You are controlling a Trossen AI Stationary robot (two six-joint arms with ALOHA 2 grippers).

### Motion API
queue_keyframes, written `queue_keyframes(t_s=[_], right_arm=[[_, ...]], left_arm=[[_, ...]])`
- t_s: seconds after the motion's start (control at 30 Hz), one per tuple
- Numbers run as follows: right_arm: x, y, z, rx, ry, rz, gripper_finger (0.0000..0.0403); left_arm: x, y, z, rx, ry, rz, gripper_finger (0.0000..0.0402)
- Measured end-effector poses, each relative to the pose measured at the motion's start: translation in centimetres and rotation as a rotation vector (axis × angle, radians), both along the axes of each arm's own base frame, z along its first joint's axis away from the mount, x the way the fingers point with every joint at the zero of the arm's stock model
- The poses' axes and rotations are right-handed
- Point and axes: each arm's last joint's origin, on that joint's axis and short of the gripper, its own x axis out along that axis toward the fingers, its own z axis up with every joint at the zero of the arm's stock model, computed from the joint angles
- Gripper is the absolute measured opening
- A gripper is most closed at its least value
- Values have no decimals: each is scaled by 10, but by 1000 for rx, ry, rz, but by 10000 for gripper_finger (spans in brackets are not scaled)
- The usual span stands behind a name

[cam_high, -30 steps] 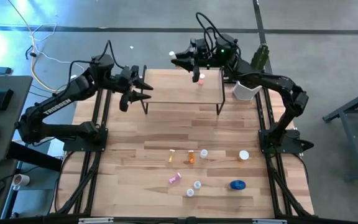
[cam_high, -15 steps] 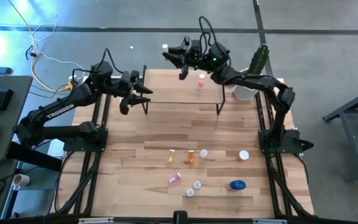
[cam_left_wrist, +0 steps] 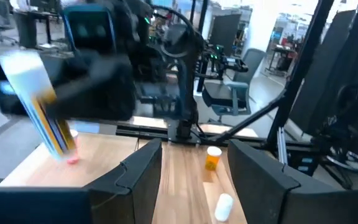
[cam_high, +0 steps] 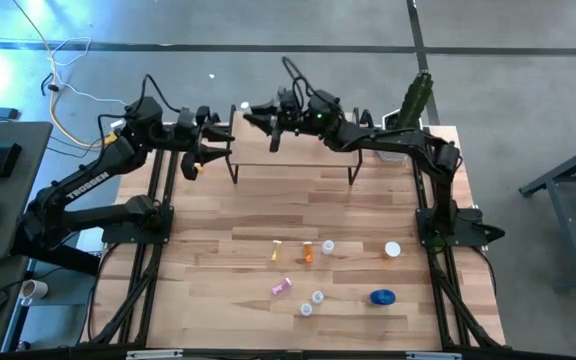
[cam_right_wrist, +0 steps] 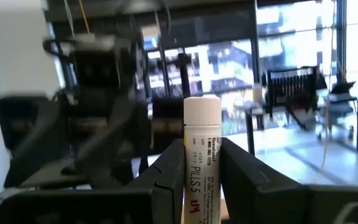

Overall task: Pick and place medicine bottles onto shelf by color
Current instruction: Put the bottom yellow medicine bottle on the shelf

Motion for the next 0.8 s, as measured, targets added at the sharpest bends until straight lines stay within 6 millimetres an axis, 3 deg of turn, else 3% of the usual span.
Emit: queue_keyframes(t_s=[0.33,0.8], right_arm=[[7,17,-7,21,67,60,67],[14,39,-8,19,77,112,67]], left_arm=[[-8,3,5,27,-22,178,172],[-5,8,2,-6,-9,190,172]])
